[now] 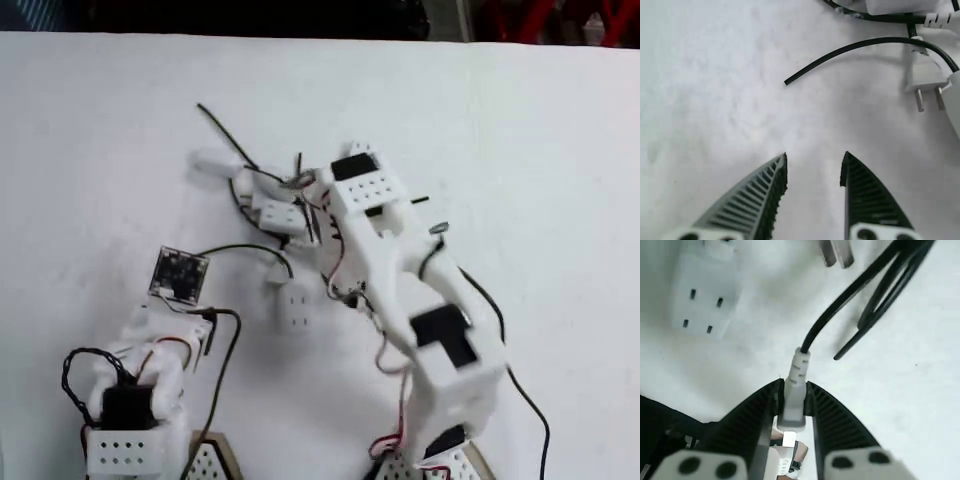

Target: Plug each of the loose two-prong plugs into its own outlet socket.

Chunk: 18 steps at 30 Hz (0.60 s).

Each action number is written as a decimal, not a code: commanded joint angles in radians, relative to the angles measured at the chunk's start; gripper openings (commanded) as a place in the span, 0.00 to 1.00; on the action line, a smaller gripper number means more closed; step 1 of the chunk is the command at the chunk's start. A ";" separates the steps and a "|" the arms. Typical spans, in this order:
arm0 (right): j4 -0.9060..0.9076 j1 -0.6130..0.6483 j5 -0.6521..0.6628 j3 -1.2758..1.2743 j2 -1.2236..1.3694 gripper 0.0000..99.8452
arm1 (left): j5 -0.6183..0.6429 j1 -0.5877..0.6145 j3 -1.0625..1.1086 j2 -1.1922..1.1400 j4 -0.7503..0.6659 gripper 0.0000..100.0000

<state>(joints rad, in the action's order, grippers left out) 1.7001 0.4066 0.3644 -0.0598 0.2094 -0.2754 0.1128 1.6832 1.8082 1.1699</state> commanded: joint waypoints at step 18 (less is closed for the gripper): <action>-0.018 -0.013 -0.009 -0.147 -1.049 0.02 | 0.005 0.007 -0.026 0.010 -0.064 0.19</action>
<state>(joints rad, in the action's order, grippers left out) 1.7123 0.4097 0.3644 -0.2117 -0.7695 -0.2754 0.1128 1.6832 1.8082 1.1669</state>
